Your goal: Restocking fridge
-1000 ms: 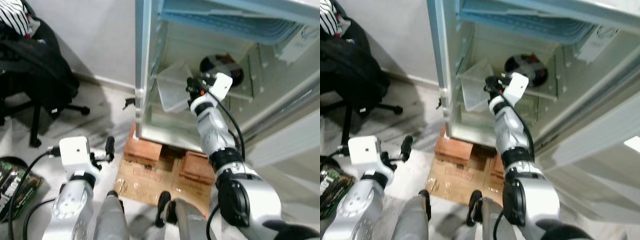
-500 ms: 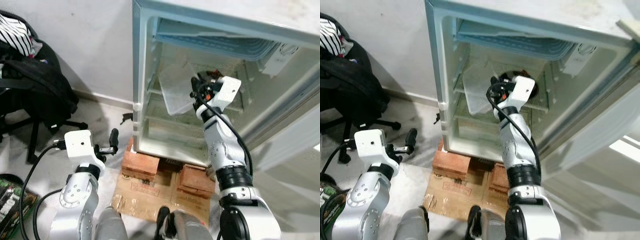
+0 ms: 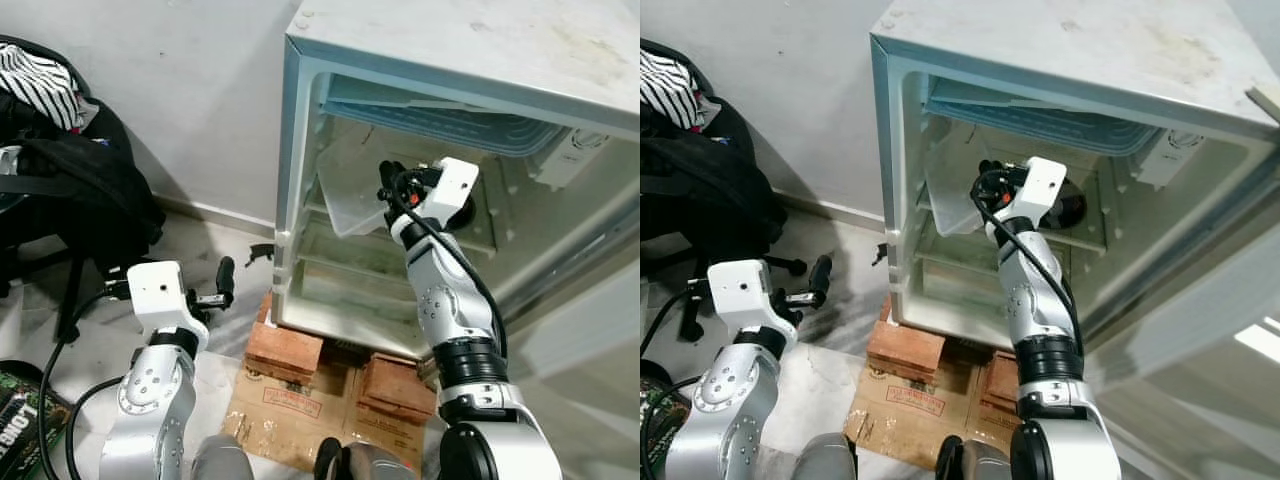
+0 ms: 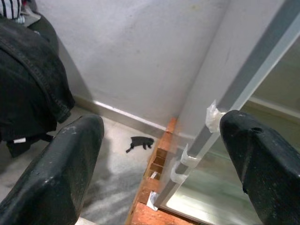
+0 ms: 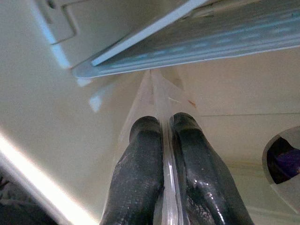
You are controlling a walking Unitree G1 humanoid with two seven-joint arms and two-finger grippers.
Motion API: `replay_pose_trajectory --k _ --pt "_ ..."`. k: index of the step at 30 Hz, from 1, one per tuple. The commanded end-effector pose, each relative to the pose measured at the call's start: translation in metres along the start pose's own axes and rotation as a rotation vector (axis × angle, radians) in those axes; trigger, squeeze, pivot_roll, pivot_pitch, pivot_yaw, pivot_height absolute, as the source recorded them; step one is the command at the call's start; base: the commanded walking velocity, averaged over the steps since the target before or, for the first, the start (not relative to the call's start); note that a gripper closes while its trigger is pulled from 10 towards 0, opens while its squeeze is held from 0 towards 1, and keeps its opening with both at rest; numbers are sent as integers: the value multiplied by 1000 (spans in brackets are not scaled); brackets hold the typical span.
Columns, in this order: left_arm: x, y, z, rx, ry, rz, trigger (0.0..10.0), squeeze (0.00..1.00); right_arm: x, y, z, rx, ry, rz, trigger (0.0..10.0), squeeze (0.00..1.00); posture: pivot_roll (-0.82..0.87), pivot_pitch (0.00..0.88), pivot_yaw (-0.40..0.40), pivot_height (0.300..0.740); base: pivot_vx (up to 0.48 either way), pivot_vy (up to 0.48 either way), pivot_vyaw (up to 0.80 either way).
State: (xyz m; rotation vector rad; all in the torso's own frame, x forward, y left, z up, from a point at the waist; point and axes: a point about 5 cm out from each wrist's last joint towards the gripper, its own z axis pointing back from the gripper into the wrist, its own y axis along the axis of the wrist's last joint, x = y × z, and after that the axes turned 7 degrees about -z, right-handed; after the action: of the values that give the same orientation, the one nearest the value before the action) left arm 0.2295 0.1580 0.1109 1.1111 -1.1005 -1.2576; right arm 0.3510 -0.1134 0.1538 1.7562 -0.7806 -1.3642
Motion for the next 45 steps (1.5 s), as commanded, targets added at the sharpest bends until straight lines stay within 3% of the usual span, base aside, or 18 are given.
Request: replay_pose_trajectory --k 1,33,45 --pt "2 -2 0 -9 -10 3 10000 0 4 4 2 15 -20 2 10000 0 149 79 -96 740 289 0 0" --pt "2 -4 2 -16 -31 0 10000 0 8 -2 5 -13 -61 11 10000 0 156 87 -90 740 327 0 0" --pt "-1 -8 9 -54 -10 -8 10000 0 5 -18 8 -68 -71 -10 10000 0 178 115 -89 740 0 0 0"
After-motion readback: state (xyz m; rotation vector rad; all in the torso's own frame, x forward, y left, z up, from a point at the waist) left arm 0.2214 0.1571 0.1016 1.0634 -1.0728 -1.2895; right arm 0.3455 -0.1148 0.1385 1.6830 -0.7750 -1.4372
